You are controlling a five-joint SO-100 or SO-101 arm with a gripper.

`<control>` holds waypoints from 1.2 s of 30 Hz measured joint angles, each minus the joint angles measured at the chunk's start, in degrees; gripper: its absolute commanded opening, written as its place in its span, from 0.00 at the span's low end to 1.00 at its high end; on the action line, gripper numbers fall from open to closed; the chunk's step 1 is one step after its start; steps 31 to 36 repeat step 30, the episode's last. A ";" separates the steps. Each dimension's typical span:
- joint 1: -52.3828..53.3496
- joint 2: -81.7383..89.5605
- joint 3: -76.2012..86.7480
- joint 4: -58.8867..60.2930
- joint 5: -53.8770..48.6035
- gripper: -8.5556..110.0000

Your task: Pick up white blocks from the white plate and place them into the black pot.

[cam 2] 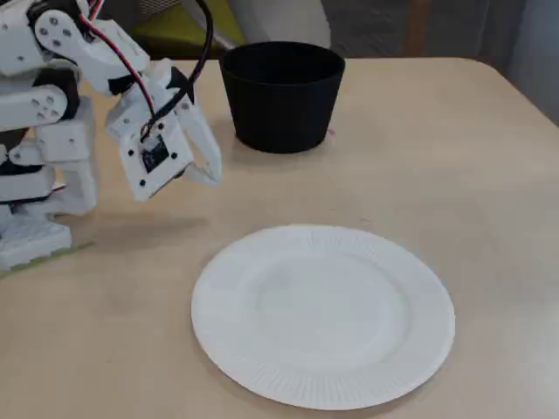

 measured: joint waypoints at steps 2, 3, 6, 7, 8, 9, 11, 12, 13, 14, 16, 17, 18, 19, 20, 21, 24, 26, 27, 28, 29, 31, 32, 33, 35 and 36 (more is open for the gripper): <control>0.26 0.09 0.44 -0.88 0.00 0.05; 0.35 0.18 0.53 -1.05 0.09 0.05; 0.18 0.00 0.62 -1.41 0.70 0.05; 0.09 0.09 0.62 -1.41 0.79 0.05; 0.00 0.09 0.62 -1.41 0.79 0.05; -0.09 0.09 0.62 -1.41 0.79 0.05; -0.09 0.09 0.62 -1.41 0.79 0.05; -0.09 0.09 0.62 -1.41 0.79 0.05; -0.09 0.09 0.62 -1.41 0.79 0.05; -0.09 0.09 0.62 -1.41 0.79 0.05; -0.09 0.09 0.62 -1.41 0.79 0.05; -0.09 0.09 0.62 -1.41 0.79 0.05; -0.09 0.09 0.62 -1.41 0.79 0.05; -0.09 0.09 0.62 -1.41 0.79 0.05; -0.09 0.09 0.62 -1.41 0.79 0.05; -0.09 0.09 0.62 -1.41 0.79 0.05; -0.09 0.09 0.62 -1.41 0.79 0.05; -0.09 0.09 0.62 -1.41 0.79 0.05; -0.09 0.09 0.62 -1.41 0.79 0.05; -0.09 0.09 0.62 -1.41 0.79 0.05; -0.09 0.09 0.62 -1.41 0.79 0.05; -0.09 0.09 0.62 -1.41 0.79 0.05; -0.09 0.09 0.62 -1.41 0.79 0.05; -0.09 0.09 0.62 -1.41 0.79 0.05; -0.09 0.09 0.62 -1.41 0.79 0.05; -0.09 0.09 0.62 -1.41 0.79 0.05</control>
